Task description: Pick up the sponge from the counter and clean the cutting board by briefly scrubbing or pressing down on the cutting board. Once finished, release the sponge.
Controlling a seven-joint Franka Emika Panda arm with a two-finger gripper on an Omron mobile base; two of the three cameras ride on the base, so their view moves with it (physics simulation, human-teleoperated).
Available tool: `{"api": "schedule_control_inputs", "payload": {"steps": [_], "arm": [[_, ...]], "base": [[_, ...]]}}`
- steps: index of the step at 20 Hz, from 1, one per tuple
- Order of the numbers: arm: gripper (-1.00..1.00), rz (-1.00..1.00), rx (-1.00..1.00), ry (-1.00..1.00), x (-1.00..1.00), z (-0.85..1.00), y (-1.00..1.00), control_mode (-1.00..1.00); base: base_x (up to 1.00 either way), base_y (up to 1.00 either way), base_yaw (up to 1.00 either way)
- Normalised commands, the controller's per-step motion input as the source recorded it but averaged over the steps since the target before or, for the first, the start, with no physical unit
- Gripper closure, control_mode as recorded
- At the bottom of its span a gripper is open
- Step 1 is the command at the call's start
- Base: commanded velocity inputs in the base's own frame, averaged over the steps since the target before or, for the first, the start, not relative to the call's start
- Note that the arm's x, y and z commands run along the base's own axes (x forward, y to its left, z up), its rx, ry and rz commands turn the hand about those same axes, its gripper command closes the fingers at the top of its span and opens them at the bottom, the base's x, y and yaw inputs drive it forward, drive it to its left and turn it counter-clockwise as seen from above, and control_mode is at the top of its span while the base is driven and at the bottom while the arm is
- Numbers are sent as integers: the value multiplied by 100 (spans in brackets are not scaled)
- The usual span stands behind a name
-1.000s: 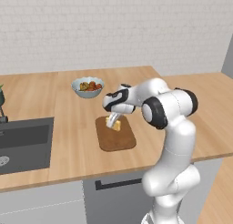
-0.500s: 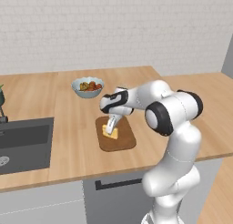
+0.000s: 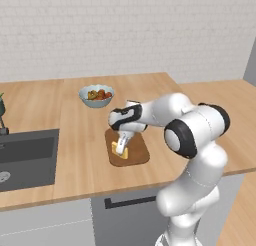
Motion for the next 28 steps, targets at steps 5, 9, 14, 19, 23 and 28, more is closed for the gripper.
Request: {"api": "schedule_control_inputs", "payload": {"steps": [5, 9, 14, 19, 23, 28], "arm": [[100, 0, -1, 4, -86, -49, 0, -100], [100, -3, -3, -10, 22, -55, 0, -100], [100, 0, -4, -18, 56, -17, 0, -100], [100, 0, -10, -21, 81, -3, 0, -100], [100, -1, -14, -21, 87, -6, 1, -100], [100, -3, -7, -2, 99, -26, 0, -100]], "base": [[0, 0, 0], [0, 0, 0], [0, 0, 0], [0, 0, 0], [0, 0, 0], [0, 0, 0]]}}
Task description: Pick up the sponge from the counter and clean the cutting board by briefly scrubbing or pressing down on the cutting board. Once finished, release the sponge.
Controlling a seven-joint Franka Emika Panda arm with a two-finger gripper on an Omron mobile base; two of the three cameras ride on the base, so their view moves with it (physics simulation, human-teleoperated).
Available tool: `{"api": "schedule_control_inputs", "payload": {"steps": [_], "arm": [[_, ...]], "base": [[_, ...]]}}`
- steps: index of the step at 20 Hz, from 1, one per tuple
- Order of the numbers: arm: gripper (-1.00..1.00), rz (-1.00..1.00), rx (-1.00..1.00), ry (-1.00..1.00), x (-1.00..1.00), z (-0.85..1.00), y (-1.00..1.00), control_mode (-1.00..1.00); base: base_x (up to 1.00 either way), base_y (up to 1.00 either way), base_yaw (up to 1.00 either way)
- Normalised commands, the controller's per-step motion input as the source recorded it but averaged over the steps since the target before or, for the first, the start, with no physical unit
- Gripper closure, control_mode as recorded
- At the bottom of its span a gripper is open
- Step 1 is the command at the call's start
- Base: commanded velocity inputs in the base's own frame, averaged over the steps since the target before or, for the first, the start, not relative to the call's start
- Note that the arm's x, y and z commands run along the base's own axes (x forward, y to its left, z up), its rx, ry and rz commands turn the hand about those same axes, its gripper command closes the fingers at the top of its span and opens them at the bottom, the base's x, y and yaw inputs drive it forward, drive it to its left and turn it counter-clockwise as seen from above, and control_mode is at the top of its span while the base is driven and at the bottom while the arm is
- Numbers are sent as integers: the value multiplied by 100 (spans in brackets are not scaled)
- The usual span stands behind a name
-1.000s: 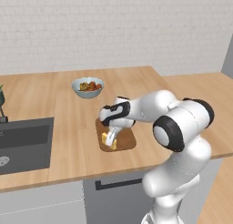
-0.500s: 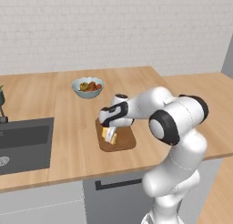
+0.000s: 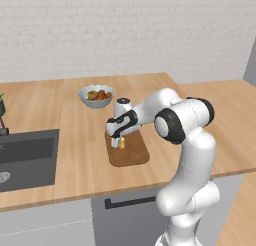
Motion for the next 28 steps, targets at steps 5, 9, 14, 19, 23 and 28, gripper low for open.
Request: {"api": "schedule_control_inputs", "payload": {"steps": [5, 9, 14, 19, 23, 28], "arm": [[100, -3, 0, 2, 100, -29, -3, -100], [100, -5, 0, 0, 95, -35, -11, -100], [100, -2, 0, 0, -7, -49, -34, -100], [100, 8, 0, 3, -57, -40, -64, -100], [100, 14, 0, 19, -96, -37, -57, -100], [100, 20, -1, 35, -100, -83, -6, -100]], "base": [[0, 0, 0], [0, 0, 0], [0, 0, 0], [0, 0, 0], [0, 0, 0], [0, 0, 0]]}}
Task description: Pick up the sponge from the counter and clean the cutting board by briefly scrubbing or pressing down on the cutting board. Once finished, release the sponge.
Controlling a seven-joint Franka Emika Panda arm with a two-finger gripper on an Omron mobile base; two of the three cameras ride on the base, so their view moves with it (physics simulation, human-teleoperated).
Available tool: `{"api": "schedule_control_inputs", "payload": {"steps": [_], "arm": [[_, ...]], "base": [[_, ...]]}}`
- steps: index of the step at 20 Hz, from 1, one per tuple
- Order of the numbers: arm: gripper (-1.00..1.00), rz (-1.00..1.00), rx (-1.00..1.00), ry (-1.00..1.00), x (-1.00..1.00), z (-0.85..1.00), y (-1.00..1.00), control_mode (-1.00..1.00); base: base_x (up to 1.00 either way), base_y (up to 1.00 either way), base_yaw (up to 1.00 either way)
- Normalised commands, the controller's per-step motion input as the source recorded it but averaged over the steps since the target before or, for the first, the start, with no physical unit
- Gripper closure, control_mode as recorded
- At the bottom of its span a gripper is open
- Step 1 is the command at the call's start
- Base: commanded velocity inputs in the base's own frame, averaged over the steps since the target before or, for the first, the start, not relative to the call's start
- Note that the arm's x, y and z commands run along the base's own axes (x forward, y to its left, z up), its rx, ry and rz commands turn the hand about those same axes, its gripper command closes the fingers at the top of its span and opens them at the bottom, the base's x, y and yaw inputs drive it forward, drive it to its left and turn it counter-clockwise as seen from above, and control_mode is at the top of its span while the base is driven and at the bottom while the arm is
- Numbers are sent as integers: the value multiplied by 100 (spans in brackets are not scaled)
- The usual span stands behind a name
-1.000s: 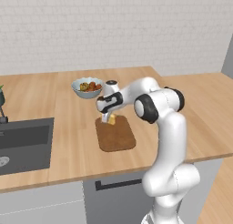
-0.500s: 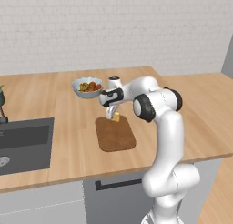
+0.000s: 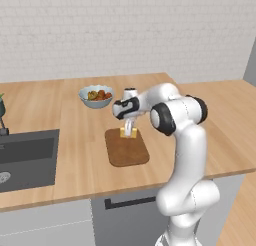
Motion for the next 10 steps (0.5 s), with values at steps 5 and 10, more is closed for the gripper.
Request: {"api": "schedule_control_inputs", "payload": {"steps": [5, 10], "arm": [[100, 21, -1, 36, -100, -93, 0, -100], [100, 14, 0, 54, -100, -53, -11, -100]], "base": [[0, 0, 0], [0, 0, 0]]}}
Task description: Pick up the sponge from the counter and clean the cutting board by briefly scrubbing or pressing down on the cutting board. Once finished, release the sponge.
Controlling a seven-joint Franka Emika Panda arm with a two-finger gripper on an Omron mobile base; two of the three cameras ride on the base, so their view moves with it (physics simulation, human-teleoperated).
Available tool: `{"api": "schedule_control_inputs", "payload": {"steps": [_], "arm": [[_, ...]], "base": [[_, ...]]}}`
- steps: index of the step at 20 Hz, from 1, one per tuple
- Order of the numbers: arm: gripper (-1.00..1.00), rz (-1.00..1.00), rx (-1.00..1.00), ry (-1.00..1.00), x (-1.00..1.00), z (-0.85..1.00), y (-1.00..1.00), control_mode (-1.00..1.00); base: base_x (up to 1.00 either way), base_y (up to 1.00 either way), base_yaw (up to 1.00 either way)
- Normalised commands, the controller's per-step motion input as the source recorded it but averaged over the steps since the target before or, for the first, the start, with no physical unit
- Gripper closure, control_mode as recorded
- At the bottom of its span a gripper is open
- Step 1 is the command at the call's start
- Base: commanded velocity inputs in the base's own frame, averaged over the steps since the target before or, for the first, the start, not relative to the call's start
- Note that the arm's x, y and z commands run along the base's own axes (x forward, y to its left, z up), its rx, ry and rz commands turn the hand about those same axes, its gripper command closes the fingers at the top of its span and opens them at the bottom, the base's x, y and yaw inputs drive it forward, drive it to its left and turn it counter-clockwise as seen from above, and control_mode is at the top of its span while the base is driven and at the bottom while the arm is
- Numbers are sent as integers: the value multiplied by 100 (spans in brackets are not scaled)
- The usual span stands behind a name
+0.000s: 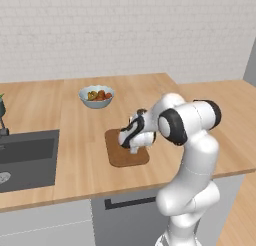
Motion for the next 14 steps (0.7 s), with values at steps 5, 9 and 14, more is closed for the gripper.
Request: {"api": "schedule_control_inputs", "payload": {"steps": [5, 9, 14], "arm": [[100, 7, 0, 75, -100, -13, -18, -100], [100, 1, -1, 91, -44, 20, -23, -100], [100, 0, -16, 91, -2, 28, -22, -100]], "base": [[0, 0, 0], [0, 0, 0], [0, 0, 0]]}}
